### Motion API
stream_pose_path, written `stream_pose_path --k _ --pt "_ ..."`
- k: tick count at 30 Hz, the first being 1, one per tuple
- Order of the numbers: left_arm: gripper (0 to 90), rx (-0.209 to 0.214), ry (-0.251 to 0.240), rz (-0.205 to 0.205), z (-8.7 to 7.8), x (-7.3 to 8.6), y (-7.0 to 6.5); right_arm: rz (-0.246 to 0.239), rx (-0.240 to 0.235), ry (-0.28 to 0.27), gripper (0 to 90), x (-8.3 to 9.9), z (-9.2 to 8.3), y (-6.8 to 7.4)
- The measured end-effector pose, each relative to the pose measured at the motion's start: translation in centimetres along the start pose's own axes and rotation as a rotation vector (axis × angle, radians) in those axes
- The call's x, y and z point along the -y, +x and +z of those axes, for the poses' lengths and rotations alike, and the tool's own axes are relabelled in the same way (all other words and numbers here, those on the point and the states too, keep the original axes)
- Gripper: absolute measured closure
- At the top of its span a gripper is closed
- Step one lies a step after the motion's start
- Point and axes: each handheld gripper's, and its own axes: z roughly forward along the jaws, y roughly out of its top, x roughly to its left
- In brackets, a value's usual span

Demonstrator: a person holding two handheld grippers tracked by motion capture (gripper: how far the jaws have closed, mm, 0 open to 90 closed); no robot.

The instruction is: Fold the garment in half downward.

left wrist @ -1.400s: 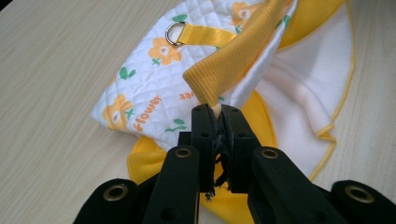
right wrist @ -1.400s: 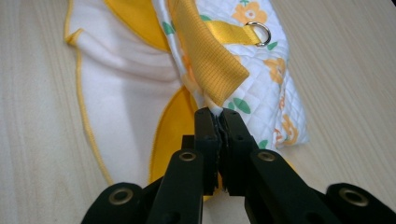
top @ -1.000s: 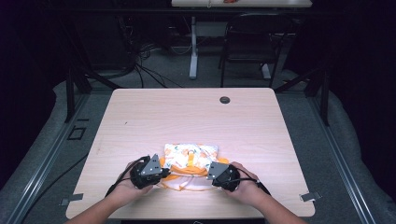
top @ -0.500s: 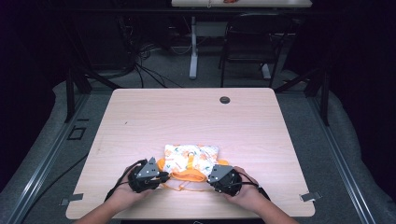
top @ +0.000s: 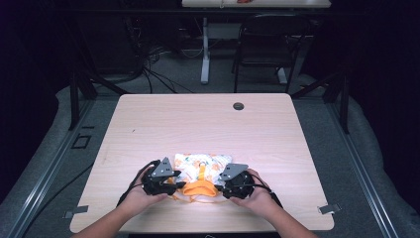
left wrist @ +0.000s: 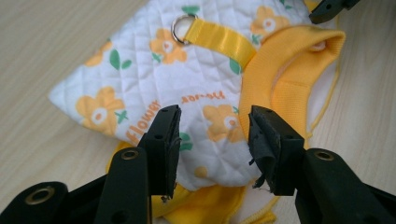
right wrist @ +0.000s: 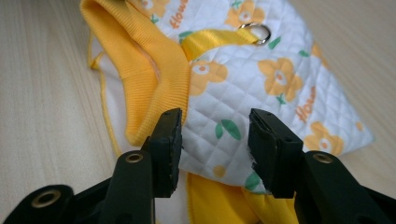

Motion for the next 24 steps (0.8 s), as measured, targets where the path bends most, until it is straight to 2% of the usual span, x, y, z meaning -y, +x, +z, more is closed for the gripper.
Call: stream_pose_path --k 5,12,14,24 --pt "51.4 0.019 0.02 0.005 0.5 0.9 -0.1 -0.003 -0.034 0.041 53.5 0.4 1.0 0.2" --pt "50.7 0.022 0.015 0.015 0.8 1.5 -0.3 0.008 -0.047 0.053 58.0 1.0 1.5 -0.1" --pt "50.8 0.024 0.017 0.006 0.9 1.5 -0.3 -0.009 -0.049 0.067 58.8 1.1 1.6 -0.2" --pt "50.6 0.04 0.003 -0.046 0.6 1.8 -0.7 -0.007 -0.048 0.065 58.4 1.2 1.4 -0.3"
